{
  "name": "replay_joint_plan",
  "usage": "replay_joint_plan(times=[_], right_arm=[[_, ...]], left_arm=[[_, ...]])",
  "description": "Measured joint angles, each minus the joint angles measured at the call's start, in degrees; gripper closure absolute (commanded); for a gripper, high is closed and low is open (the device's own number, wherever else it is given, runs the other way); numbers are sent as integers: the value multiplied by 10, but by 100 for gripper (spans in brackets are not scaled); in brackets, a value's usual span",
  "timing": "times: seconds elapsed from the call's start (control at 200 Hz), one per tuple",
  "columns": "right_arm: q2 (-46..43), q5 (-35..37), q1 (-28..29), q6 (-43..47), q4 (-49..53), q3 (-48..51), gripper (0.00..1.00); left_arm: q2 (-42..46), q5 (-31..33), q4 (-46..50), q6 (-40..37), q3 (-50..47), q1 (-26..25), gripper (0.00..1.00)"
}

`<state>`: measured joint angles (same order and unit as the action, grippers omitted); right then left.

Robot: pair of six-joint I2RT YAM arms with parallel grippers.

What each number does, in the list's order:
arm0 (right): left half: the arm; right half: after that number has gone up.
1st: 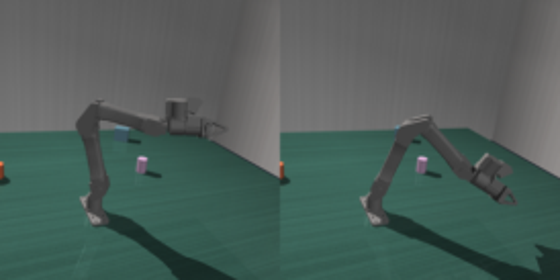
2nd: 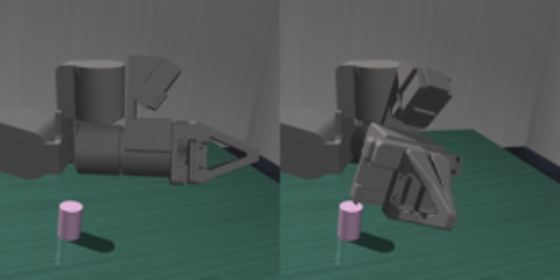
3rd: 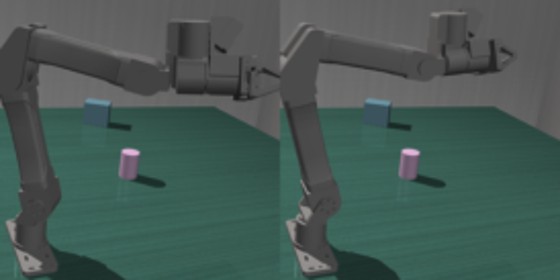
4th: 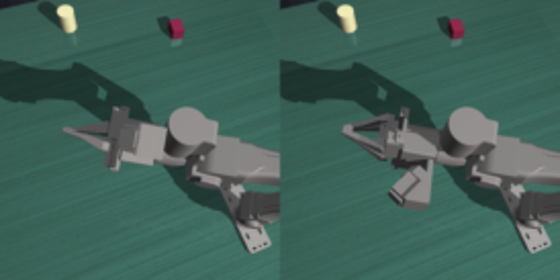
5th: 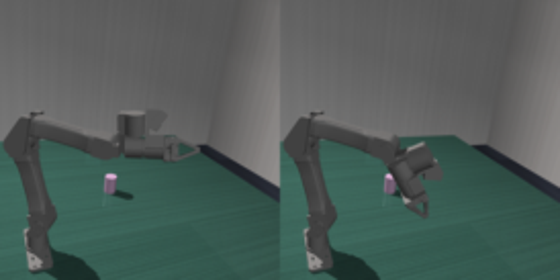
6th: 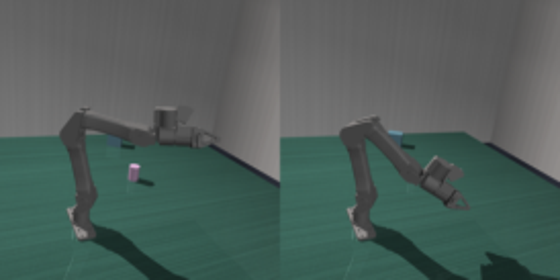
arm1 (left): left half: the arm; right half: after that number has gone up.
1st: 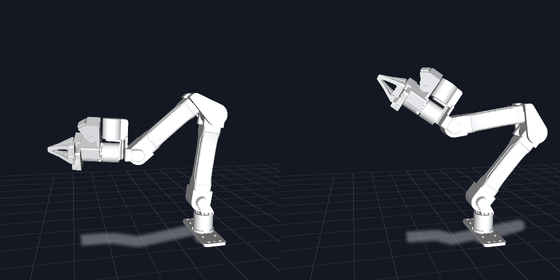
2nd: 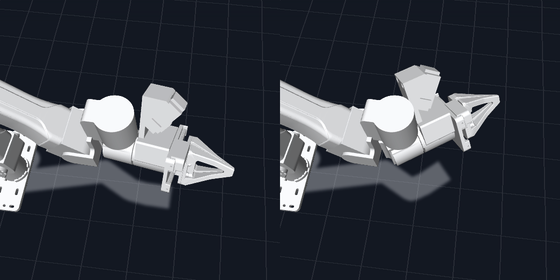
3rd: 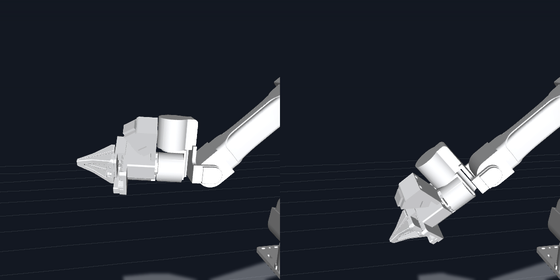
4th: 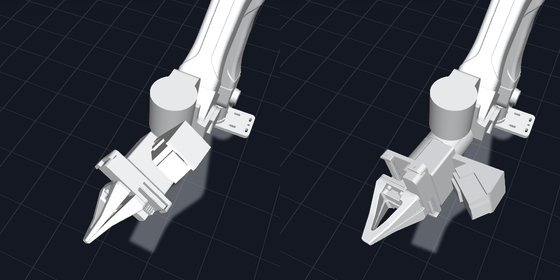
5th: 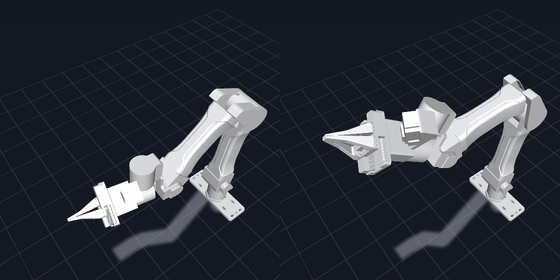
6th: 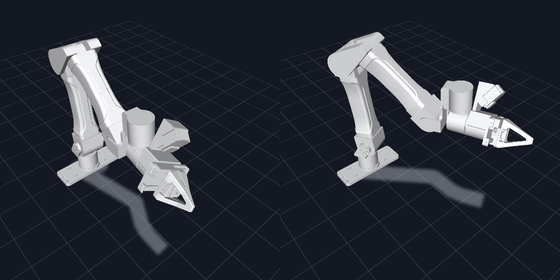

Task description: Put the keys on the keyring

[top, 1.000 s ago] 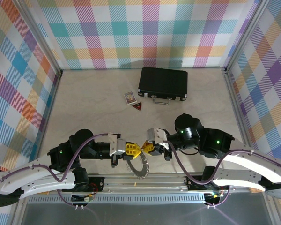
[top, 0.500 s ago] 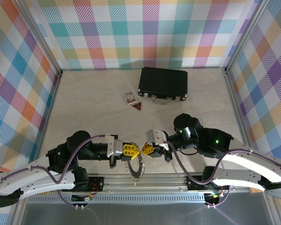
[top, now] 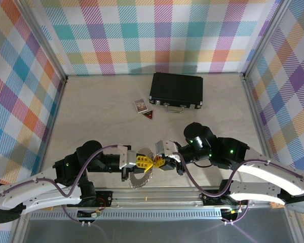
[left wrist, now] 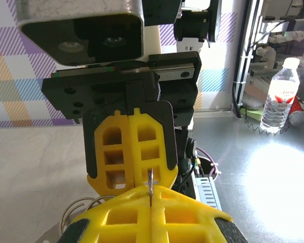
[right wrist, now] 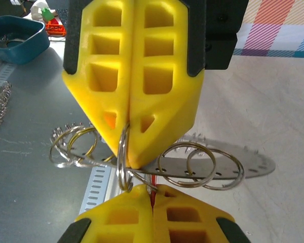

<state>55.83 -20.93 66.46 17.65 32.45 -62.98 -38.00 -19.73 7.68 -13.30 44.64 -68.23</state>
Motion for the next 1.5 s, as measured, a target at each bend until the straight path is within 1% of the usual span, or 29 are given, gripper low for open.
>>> replay_joint_plan(times=[0.16,0.275,0.56,0.675,0.99,1.23,1.345,1.5], right_arm=[[-1,-5,0,0,0,0,95],[-7,-7,0,0,0,0,91],[-54,-8,0,-5,-31,19,64],[-67,-9,0,-5,-40,32,59],[-66,-9,0,-9,-64,50,55],[-55,-30,0,-24,-94,63,49],[-54,-38,0,-33,-109,70,49],[-49,-38,0,-40,-127,75,54]], left_arm=[[-1,-6,-3,0,0,0,100],[-1,-8,-7,0,0,0,100],[3,-13,-20,0,1,0,100],[12,-13,-26,0,1,0,100],[21,-13,-35,3,1,0,100],[21,-13,-35,3,0,0,100],[23,-10,-38,3,-3,0,100],[25,-7,-47,3,-10,0,100]])
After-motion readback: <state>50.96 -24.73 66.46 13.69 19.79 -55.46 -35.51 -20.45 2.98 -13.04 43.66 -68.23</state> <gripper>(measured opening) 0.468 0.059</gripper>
